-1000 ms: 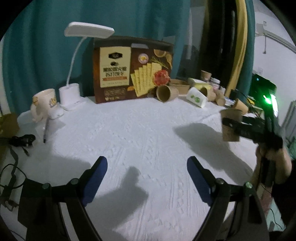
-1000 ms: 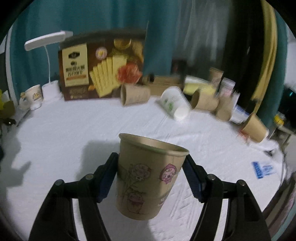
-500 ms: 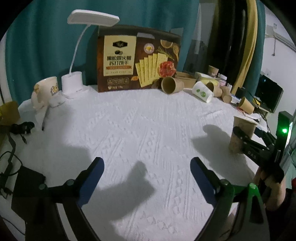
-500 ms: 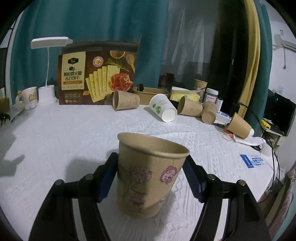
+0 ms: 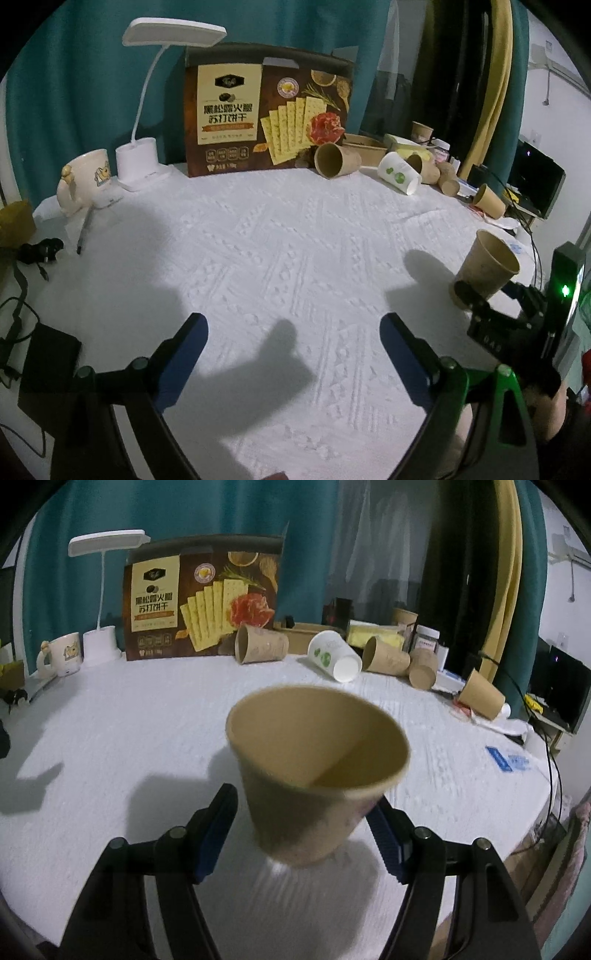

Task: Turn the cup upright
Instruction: 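Lower the upright cup onto the table and open the right tool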

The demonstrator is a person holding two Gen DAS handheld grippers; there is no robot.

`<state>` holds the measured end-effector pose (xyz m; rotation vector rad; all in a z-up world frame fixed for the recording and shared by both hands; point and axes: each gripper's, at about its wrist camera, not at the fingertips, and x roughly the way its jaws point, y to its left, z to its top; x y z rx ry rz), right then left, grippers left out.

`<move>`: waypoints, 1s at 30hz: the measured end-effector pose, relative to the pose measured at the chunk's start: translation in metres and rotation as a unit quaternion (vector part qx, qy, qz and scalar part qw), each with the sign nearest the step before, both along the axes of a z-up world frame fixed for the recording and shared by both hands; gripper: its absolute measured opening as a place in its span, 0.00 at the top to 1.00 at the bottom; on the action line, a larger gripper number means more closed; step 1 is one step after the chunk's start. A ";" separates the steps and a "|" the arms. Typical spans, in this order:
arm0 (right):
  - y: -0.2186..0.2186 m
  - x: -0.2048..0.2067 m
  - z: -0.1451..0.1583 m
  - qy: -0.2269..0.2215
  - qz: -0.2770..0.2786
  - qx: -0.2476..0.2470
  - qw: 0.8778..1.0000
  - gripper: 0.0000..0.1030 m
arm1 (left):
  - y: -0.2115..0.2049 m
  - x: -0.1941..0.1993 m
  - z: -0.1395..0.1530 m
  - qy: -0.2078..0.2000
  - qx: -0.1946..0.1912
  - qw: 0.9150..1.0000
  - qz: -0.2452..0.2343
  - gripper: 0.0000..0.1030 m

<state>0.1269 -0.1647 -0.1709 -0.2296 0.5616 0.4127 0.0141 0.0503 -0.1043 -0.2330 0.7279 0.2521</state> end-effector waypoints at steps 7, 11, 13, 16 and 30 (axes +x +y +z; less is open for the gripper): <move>-0.014 -0.022 0.003 0.060 -0.004 0.018 0.998 0.33 | -0.013 0.000 0.002 -0.004 0.005 1.000 -0.021 0.08; -0.027 -0.034 0.006 0.079 -0.014 0.020 0.997 0.33 | -0.023 0.001 0.004 -0.004 0.007 0.999 -0.035 0.08; -0.035 -0.039 0.008 0.085 -0.019 0.022 0.996 0.33 | -0.030 0.001 0.006 -0.006 0.008 0.999 -0.045 0.08; -0.047 -0.046 0.013 0.090 -0.028 0.023 0.995 0.33 | -0.039 0.001 0.010 -0.009 0.009 0.998 -0.058 0.08; -0.108 -0.057 0.056 0.073 -0.085 0.045 0.993 0.33 | -0.069 -0.001 0.041 -0.052 0.028 0.992 -0.109 0.08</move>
